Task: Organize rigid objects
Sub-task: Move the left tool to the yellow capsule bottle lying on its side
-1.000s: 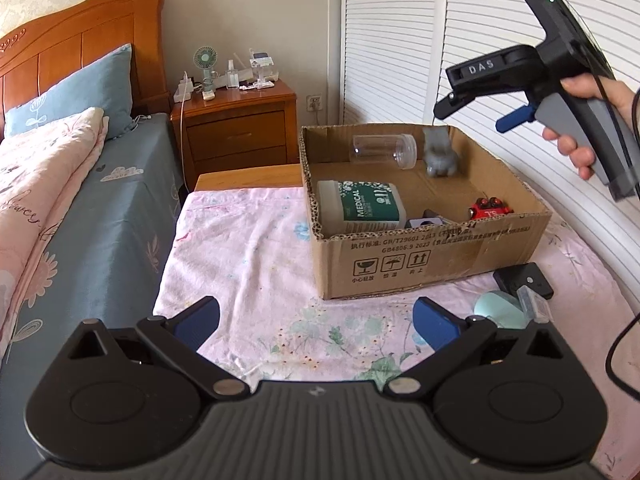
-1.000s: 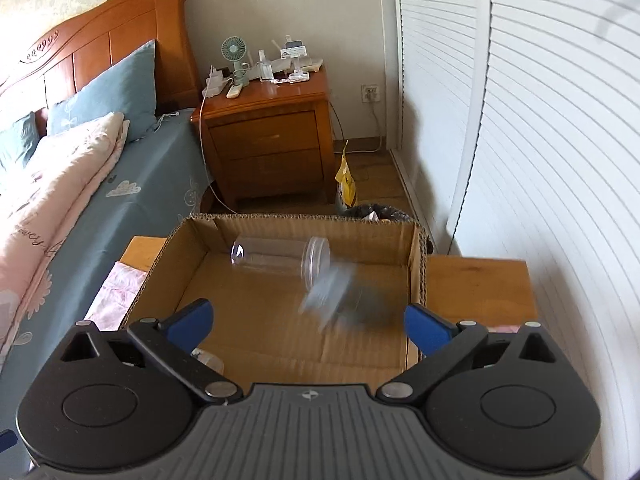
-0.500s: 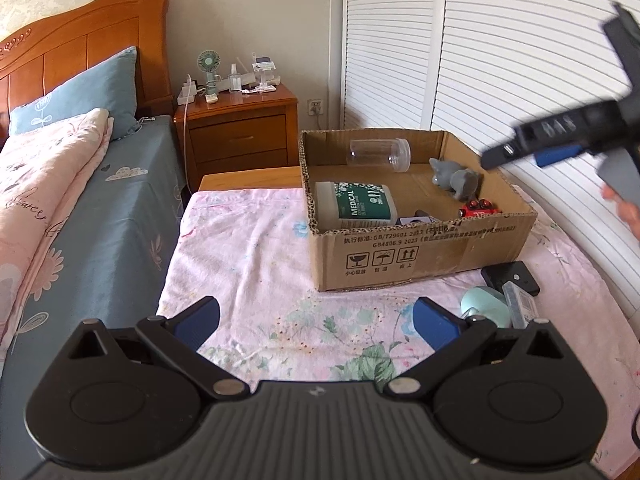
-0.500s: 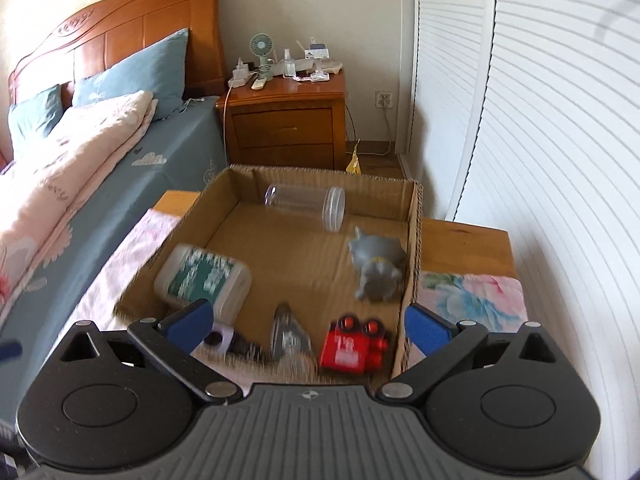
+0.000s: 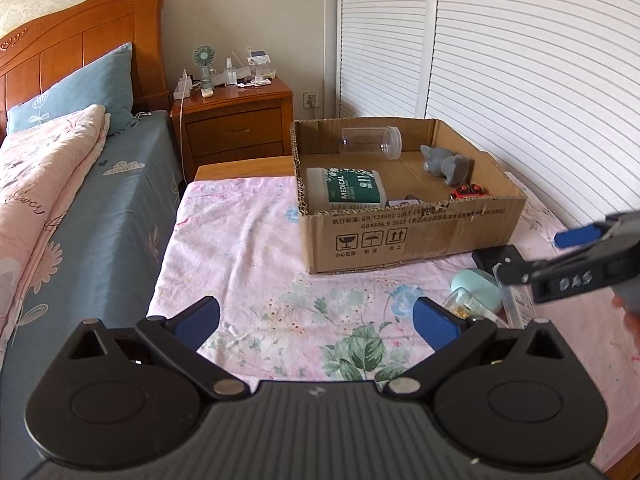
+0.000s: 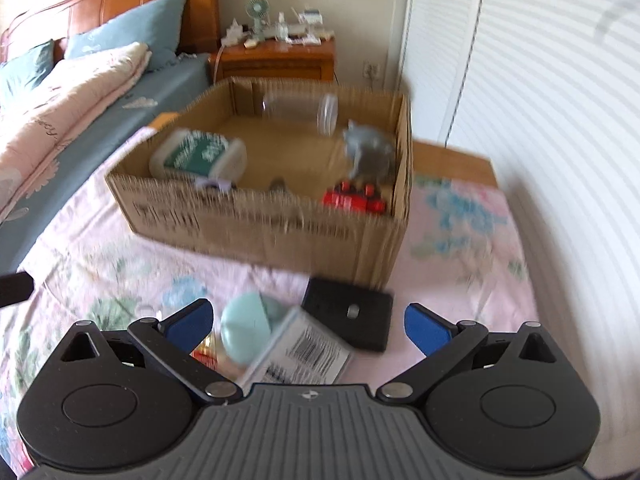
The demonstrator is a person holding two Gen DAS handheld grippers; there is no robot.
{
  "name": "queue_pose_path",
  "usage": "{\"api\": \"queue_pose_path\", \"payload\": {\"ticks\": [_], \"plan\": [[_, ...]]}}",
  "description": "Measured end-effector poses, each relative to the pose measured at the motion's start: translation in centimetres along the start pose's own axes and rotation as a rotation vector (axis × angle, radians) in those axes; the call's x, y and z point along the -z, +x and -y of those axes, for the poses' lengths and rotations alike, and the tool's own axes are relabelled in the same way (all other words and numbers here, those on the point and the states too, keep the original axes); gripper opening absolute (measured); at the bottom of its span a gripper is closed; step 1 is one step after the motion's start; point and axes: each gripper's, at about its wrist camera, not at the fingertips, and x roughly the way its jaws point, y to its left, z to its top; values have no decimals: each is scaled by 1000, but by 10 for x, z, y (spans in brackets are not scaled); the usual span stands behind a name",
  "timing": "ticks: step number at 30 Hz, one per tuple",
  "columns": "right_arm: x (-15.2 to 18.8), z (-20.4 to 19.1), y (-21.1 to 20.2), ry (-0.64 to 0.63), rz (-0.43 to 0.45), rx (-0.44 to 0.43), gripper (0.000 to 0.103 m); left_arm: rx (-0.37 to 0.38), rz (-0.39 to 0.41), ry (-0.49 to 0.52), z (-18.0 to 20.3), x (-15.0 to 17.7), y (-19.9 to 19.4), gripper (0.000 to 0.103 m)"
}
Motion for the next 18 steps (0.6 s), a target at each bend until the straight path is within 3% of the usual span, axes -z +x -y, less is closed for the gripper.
{"api": "queue_pose_path", "payload": {"ticks": [4,10,18], "plan": [[13,5,14,79,-45,-24,103,-1,-6,-4,-1,2,1,102],[29,17,19,134,-83,11,103,6,-21,-6,-2,4,6,102],[59,32,11,112,-115,125,103,42,-46,40,6,8,15,102]]}}
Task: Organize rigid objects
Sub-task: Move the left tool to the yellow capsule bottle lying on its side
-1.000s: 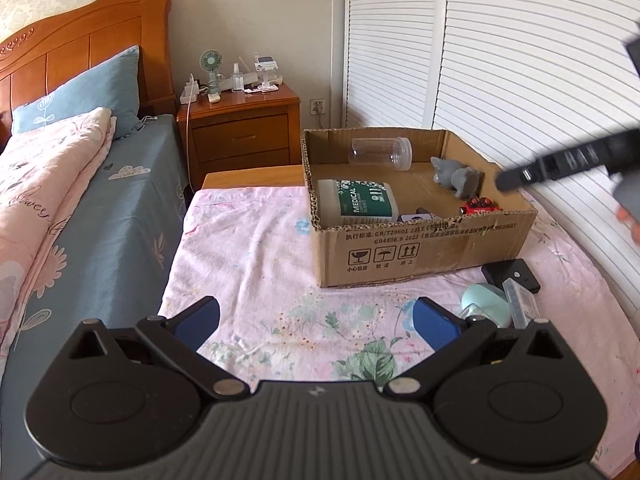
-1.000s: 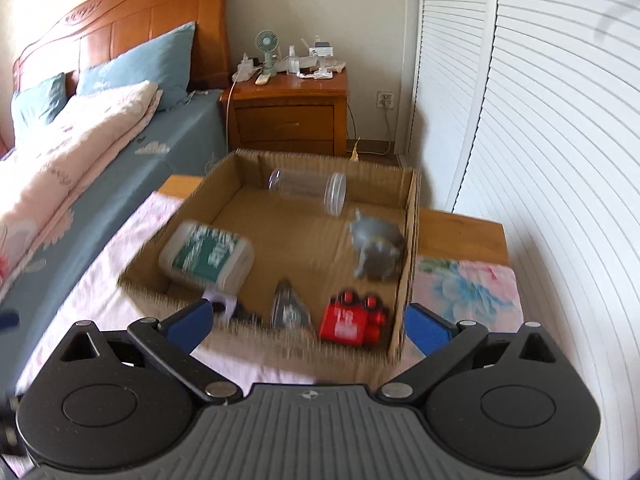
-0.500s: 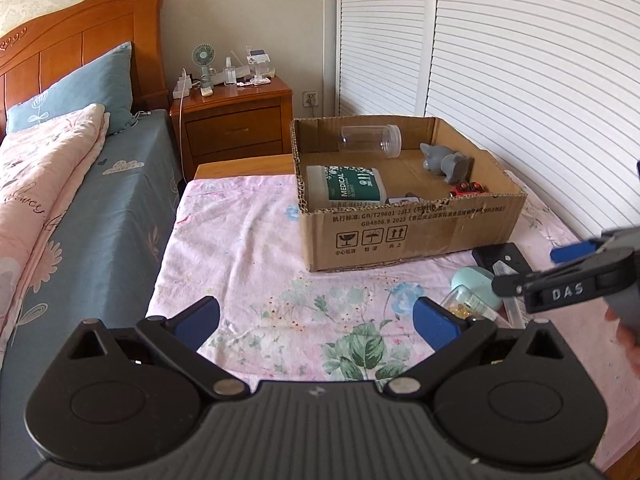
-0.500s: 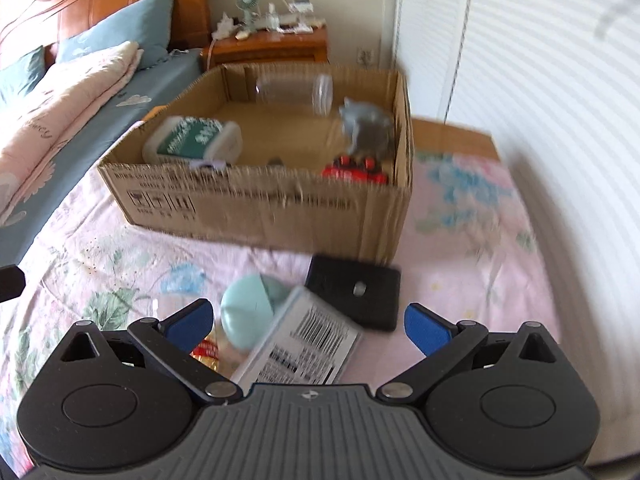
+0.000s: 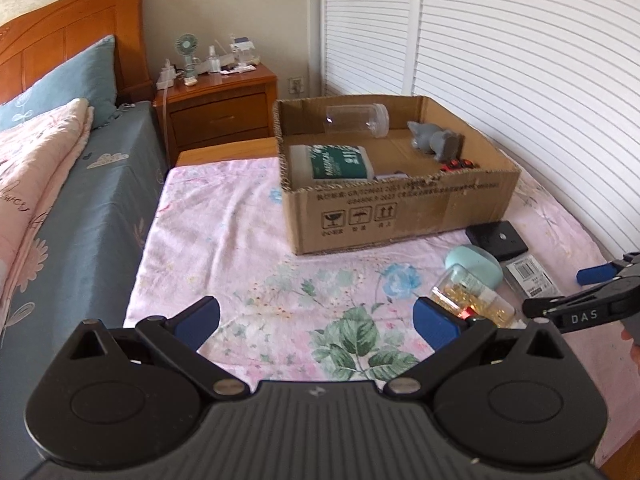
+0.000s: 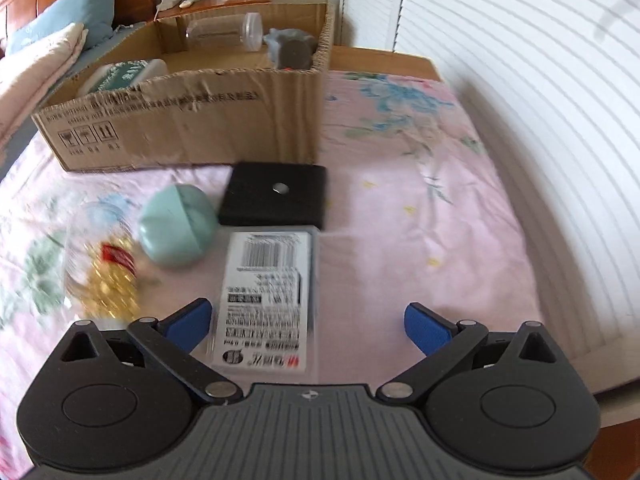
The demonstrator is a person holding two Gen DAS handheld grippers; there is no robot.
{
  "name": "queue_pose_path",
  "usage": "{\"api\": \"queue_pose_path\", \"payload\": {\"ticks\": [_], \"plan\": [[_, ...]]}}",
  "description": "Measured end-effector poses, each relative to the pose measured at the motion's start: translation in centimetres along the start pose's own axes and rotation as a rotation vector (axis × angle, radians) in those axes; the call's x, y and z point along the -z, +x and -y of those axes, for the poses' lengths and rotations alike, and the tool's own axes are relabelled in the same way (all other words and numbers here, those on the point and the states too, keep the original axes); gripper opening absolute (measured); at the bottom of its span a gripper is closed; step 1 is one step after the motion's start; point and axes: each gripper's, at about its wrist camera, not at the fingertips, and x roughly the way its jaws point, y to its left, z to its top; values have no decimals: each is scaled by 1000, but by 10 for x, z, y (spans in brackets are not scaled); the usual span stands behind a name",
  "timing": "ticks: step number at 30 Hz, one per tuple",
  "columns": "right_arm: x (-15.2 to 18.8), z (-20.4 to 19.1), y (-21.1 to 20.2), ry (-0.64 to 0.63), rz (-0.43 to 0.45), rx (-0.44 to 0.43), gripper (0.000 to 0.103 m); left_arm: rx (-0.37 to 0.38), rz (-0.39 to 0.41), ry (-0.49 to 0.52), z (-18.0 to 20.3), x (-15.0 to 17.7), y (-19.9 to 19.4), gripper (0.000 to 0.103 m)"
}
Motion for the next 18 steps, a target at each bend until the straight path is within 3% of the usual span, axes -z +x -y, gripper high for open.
{"api": "queue_pose_path", "payload": {"ticks": [4,9,12,18], "plan": [[12,8,-6,-6,21,0,103,68,-7,50,6,0,2,102],[24,9,-9,-9,93,-4,103,261,-36,138,18,4,6,102],[27,9,-10,-8,115,-1,103,338,-59,218,30,10,13,102],[31,9,-11,-11,142,-2,103,365,-89,370,59,26,38,102]]}}
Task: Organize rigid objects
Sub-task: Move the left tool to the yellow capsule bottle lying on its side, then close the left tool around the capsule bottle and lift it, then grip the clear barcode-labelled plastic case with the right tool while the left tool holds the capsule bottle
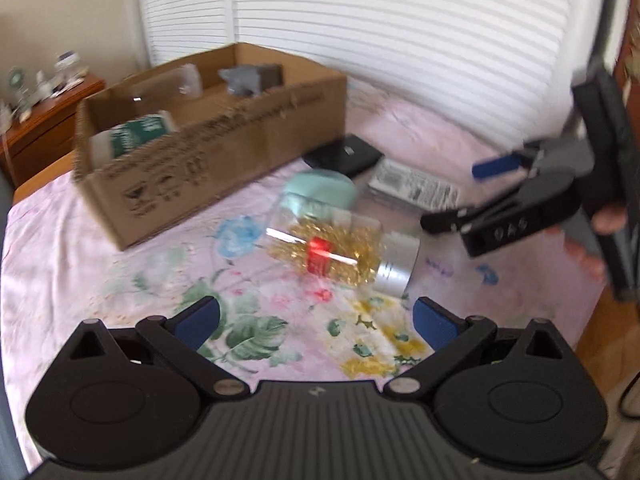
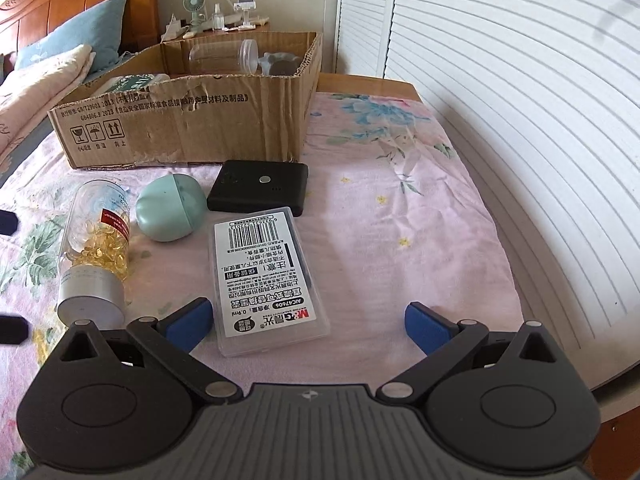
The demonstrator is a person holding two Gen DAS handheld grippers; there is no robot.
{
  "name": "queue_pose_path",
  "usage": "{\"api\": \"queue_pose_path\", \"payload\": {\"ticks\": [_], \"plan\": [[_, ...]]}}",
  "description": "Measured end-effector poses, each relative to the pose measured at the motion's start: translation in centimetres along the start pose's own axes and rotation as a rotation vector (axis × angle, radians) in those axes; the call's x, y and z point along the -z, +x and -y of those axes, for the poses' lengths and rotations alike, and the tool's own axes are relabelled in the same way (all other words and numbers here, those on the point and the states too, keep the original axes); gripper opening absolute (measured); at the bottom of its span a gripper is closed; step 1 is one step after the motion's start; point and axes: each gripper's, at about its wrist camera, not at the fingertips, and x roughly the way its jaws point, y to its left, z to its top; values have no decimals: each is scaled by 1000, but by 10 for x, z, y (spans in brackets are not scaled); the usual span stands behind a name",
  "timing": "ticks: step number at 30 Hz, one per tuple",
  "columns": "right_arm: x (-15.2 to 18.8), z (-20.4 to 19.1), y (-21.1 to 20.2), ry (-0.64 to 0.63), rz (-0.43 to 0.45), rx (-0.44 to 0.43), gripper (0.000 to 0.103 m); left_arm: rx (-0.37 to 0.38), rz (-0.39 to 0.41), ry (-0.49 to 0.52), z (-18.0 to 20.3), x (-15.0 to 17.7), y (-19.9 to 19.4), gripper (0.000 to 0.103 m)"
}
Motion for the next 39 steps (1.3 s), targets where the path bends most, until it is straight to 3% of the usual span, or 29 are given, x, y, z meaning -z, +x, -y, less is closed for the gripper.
{"api": "queue_pose_path", "payload": {"ticks": [5,15,25,28,33,39], "plan": [[0,1,-1,-9,-5,-7,103,25,-33,45,6,2,22,102],[5,9,-7,-32,-12,-29,103,9,20,86,1,-14,41,102],[6,11,-10,11,-23,29,103,14,69,114,7,-25,37,102],[8,12,-13,5,-22,26,103,16,78,107,5,-28,37,94],[11,22,-18,35,-33,96,103,27,64,51,-2,-28,35,94],[12,50,-17,190,-56,173,103,-23,37,17,-6,-23,26,94]]}}
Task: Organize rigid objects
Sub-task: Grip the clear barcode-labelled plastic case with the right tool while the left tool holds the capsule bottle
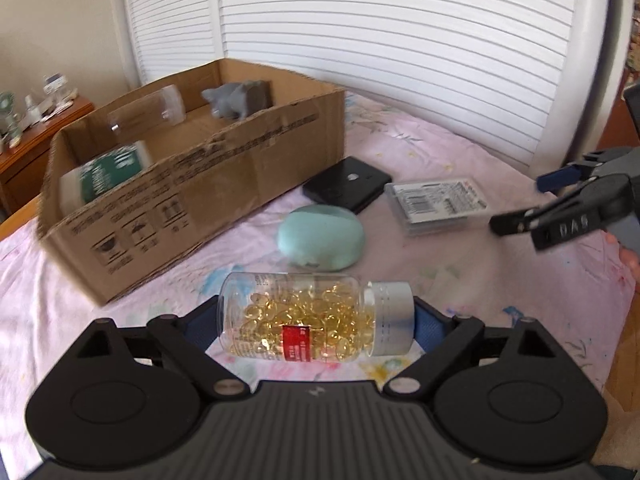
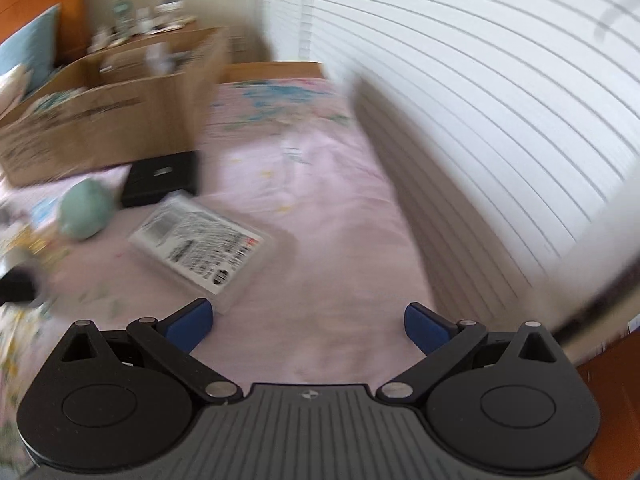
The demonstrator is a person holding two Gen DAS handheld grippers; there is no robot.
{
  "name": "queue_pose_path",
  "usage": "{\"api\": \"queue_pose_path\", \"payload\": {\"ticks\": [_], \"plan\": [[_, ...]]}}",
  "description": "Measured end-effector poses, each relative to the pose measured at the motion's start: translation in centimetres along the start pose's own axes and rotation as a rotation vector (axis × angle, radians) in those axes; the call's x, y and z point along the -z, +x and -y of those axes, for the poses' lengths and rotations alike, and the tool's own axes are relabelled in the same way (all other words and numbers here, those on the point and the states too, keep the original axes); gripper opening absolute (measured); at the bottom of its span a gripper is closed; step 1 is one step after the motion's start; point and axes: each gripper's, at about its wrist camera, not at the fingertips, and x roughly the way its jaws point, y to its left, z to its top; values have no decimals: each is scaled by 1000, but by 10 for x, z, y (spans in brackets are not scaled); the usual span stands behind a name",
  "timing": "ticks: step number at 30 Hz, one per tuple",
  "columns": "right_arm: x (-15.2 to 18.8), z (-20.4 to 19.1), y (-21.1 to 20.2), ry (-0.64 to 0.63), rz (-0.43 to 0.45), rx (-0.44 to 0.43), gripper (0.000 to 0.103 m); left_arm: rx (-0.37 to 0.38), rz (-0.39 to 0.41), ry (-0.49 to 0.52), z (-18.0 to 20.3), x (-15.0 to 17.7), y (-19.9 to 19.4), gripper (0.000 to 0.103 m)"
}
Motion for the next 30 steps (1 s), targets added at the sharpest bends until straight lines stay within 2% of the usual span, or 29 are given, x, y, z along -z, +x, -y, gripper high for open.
{"api": "queue_pose_path", "payload": {"ticks": [2,5,8,11,17,20,27,30], "plan": [[0,0,-2,4,-9,6,103,-39,-8,-27,-4,3,-6,94],[1,-12,-10,-50,13,-53,103,-99,-14,-85,-11,8,-15,93],[-3,-29,-12,-81,34,-102,103,-124,-5,-159,-21,14,-23,93],[-13,-47,-8,-96,54,-109,103,-150,9,-205,-27,17,-26,92],[-34,-75,11,-131,92,-91,103,-155,15,-207,-30,19,-27,92],[-35,-84,23,-161,83,-39,103,-153,16,-201,-29,20,-28,93],[-22,-65,15,-131,67,4,103,-157,15,-169,-25,24,-31,93],[-14,-53,9,-95,53,-2,103,-166,14,-157,-24,24,-30,93]]}}
